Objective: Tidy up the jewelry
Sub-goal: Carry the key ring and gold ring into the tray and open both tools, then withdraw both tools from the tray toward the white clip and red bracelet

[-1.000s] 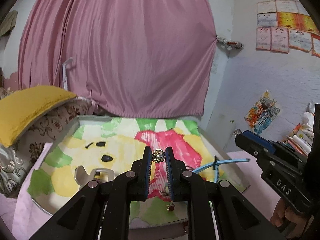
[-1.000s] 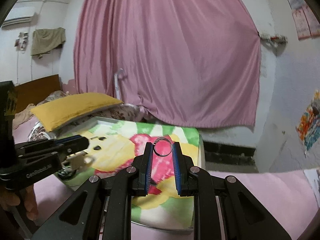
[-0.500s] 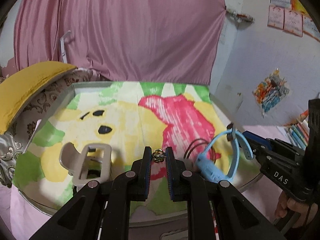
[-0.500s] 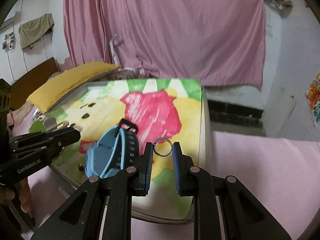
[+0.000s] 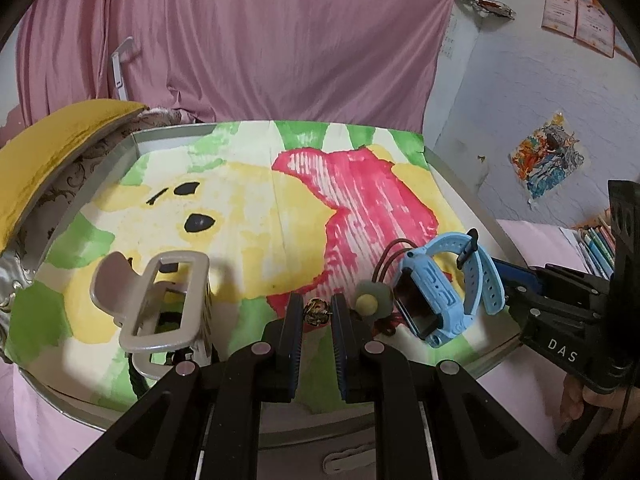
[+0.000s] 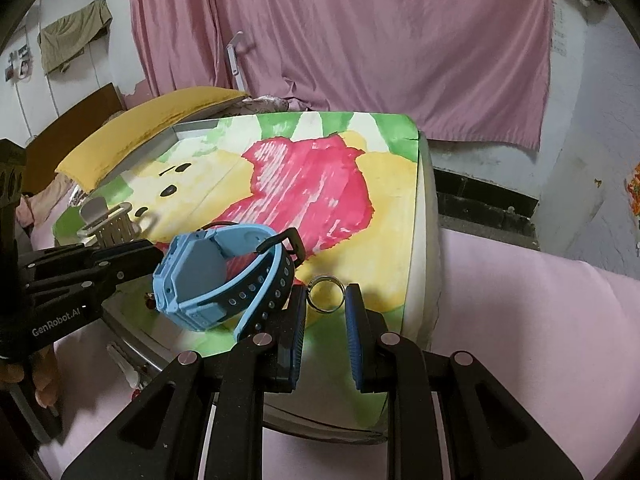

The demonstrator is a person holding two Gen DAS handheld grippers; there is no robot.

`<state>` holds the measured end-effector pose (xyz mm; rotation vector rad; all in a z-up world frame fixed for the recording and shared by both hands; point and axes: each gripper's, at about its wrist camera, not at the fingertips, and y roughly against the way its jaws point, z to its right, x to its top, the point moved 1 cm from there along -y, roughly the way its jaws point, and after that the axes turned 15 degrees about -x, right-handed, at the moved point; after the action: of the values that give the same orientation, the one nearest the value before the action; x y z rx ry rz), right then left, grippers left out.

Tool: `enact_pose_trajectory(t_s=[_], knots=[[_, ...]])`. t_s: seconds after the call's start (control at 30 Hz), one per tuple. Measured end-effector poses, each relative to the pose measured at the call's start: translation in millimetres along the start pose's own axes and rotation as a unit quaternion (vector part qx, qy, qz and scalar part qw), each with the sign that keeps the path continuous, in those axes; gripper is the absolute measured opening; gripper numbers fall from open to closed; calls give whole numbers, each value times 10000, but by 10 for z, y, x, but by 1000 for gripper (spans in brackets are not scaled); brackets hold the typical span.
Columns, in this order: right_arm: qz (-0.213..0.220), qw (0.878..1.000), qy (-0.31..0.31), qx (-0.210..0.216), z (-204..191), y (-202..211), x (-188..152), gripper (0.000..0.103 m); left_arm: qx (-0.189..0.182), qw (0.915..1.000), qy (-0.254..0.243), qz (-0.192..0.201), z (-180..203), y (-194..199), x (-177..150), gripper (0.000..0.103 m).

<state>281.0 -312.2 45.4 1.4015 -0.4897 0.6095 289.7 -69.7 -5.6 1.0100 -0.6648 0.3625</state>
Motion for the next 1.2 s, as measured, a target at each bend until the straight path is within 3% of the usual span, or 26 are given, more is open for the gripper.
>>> enact_pose_trajectory(t_s=[0.17,0.23,0.3,0.43,0.5,0.63,0.7,0.9,1.0,1.2], knots=[[139,9999,-68,-63,15,80,-20,19,2,10000,93,-30,-32,12,-4,13],[233,9996,-121,-86,31,126,-30,27,22,9999,107,9,-36,45,-7,15],[458,9986,-206,-175,53,238,-46,39,11,9999,115,93,-36,94,-5,25],[862,9953,-307,-323,108,453,-58,41,-84,9989,125,444,-20,261,-4,45],[1114,9923,-384,-371,126,592,-76,56,-90,9981,104,594,-5,342,-10,54],[1525,9863,-451,-431,125,813,-134,61,-67,9960,10,895,28,512,-47,68],[1711,9833,-447,-439,103,914,-173,71,1,9942,-47,1073,38,608,-85,79],[2126,9756,-414,-360,18,1135,-278,91,126,9877,-141,1551,42,866,-183,97],[2227,9737,-387,-297,-17,1194,-327,96,201,9839,-211,1766,51,986,-239,100],[2240,9739,-199,-297,-87,1241,-413,97,338,9807,-443,1876,84,1134,-357,102]])
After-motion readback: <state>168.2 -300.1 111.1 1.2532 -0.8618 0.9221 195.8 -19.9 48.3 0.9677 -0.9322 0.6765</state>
